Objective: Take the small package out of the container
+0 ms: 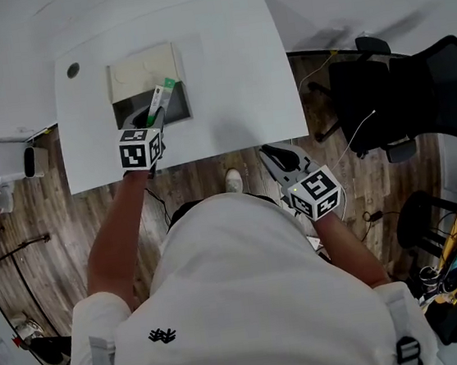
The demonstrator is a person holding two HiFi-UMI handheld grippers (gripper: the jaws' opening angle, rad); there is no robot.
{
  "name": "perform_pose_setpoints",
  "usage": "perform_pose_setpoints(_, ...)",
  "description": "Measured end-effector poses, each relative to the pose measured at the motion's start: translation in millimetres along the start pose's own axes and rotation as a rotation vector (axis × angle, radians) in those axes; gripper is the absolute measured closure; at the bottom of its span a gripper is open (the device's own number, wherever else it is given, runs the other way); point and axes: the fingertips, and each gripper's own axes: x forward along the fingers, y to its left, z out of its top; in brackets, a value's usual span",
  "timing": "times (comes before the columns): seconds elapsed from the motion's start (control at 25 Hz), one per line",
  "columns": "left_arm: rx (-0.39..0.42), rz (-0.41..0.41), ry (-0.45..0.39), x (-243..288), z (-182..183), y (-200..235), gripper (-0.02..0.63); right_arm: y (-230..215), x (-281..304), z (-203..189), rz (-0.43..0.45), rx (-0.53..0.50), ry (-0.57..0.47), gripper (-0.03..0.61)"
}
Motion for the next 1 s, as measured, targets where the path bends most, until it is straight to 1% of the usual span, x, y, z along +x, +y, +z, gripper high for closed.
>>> perform_pose_setpoints(0.36, -0.033, -0.032, -0.11, -62.8, 17.4, -3.0, 0.522, 33.5, 24.0, 9.4, 0.036, -0.043, 0.006, 0.545)
perform_pose_setpoints(0.52, -0.037, -0.061, -0.145, -91.9, 19.0, -6.5, 0.523, 52.2, 31.8, 9.3, 0.044, -0.059, 0.014, 0.545)
perform_pose_setpoints(0.64, -0.043, -0.091, -0.169, -116.2, 16.3, -7.1, 0.523, 71.2, 39.2, 7.5, 0.049, -0.064, 0.017, 0.545)
perform_pose_setpoints(1.0, -0.017, -0.143, -0.235, -192.1, -1.1, -9.1, 0.523, 121.2, 53.1, 3.0, 0.039, -0.074, 0.022, 0.546)
